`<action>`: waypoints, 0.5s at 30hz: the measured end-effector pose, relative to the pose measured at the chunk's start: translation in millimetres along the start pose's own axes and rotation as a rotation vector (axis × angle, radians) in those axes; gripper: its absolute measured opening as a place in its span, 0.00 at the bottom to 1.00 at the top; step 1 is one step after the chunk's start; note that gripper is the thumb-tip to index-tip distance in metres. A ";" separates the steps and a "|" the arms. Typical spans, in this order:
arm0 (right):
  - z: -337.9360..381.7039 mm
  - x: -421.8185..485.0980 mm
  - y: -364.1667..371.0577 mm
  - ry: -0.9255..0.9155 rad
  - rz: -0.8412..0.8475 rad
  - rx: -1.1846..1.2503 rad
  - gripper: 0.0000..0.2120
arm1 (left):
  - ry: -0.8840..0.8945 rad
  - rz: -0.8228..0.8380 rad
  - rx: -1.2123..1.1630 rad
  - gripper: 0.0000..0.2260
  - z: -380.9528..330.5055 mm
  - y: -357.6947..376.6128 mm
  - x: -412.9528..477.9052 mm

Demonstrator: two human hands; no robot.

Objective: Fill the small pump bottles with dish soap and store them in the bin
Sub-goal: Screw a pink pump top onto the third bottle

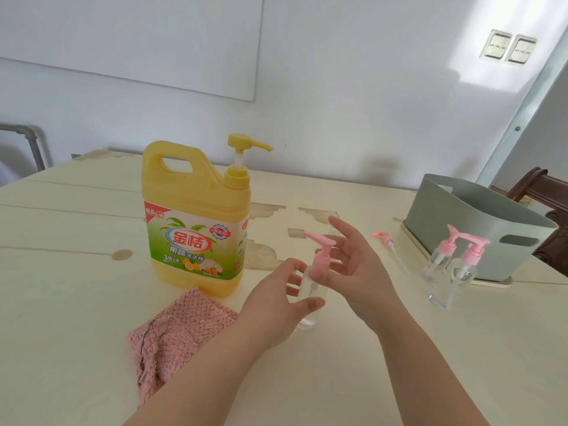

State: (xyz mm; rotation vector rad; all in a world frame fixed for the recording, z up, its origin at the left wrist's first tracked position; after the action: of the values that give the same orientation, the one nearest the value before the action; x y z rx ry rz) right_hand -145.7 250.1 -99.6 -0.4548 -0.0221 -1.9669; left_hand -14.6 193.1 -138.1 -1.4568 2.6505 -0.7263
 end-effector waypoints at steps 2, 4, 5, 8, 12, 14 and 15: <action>1.7 -3.1 0.7 0.008 0.055 0.042 0.34 | 0.006 0.003 0.007 0.17 -0.1 -0.1 0.2; 1.5 -4.5 0.7 0.013 0.044 0.061 0.32 | 0.005 0.003 0.006 0.17 0.2 0.0 0.4; 0.8 -3.8 1.1 0.015 0.022 0.060 0.33 | 0.004 0.002 0.002 0.17 0.3 0.2 0.5; -1.8 -0.1 2.8 0.017 -0.018 0.014 0.37 | -0.002 0.001 -0.002 0.17 1.1 0.8 0.9; 1.4 -2.6 2.1 0.033 0.036 0.079 0.33 | -0.007 -0.003 0.004 0.17 1.3 0.9 0.6; 2.5 -3.7 0.3 0.028 0.022 0.070 0.30 | -0.010 0.001 0.005 0.17 0.8 0.8 1.2; 1.8 -3.1 0.1 0.018 0.004 0.051 0.30 | -0.011 0.004 0.006 0.17 0.2 0.6 1.4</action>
State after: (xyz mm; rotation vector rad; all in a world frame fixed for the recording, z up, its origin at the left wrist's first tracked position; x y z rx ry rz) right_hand -144.0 253.1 -98.9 -0.4035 -0.0593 -1.9615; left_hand -15.7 192.1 -138.3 -1.4499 2.6402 -0.7231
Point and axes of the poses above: each hand's wrist, its own x-axis towards the middle knuckle, its own y-axis out of the palm, z = x × y, the point moved 3 cm from there along x, towards the middle knuckle, and after that the axes turned 4 degrees about -z, right-handed, at the moved point
